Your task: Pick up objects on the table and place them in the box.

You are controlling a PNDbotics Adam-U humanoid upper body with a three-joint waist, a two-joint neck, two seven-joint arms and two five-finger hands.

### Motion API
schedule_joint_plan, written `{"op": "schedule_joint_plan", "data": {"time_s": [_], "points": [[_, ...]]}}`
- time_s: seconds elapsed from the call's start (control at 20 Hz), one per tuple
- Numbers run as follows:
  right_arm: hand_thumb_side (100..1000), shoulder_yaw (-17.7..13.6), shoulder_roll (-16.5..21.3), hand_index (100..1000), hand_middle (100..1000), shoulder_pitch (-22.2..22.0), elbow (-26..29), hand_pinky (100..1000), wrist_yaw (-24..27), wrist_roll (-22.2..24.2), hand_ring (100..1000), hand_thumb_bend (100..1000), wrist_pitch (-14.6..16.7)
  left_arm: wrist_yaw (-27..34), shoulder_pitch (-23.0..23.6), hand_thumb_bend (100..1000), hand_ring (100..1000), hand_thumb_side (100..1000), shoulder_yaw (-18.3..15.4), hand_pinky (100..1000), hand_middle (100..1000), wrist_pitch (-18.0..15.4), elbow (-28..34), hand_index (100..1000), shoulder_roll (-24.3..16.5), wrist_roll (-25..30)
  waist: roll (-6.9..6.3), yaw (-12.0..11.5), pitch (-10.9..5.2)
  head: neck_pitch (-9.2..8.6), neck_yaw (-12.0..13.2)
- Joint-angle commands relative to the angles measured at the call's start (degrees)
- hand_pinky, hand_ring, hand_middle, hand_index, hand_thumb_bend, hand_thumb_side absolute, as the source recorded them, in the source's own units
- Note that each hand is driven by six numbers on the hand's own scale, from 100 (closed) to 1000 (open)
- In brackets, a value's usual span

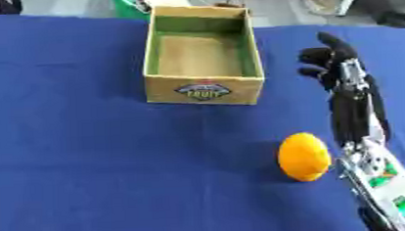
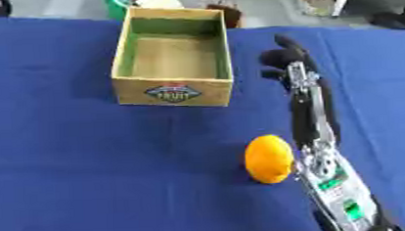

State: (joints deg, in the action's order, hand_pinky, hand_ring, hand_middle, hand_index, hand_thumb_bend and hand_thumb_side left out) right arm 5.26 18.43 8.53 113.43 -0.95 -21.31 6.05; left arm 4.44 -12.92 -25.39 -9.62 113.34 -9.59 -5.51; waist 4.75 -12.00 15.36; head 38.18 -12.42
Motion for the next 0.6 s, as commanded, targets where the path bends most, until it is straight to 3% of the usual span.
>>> {"op": "schedule_joint_plan", "data": {"time_s": [0.05, 0.4, 0.6], "points": [[1000, -0.8, 0.9, 904, 670, 0.5, 1.2, 722, -0.5, -0.4, 771, 100, 0.0, 0.1, -0.5, 100, 348, 798, -0.4, 466, 413, 0.1, 1.2, 645, -1.2, -0.1, -0.19, 0.1, -1.07, 0.01, -0.4], [1000, -1.8, 2.5, 899, 676, 1.1, 1.2, 726, -3.0, -1.1, 775, 100, -1.2, -0.1, -0.2, 100, 348, 797, -0.5, 467, 413, 0.2, 1.2, 644, -1.4, -0.2, -0.25, 0.4, -1.46, 0.24, -0.2], [1000, -3.0, 6.9, 909, 710, 2.2, 1.2, 750, -6.0, -0.5, 794, 107, -3.0, -0.2, 0.1, 100, 348, 796, -0.5, 467, 413, 0.3, 1.2, 644, -1.6, -0.2, -0.24, 0.8, -1.92, 1.07, 0.1]]}}
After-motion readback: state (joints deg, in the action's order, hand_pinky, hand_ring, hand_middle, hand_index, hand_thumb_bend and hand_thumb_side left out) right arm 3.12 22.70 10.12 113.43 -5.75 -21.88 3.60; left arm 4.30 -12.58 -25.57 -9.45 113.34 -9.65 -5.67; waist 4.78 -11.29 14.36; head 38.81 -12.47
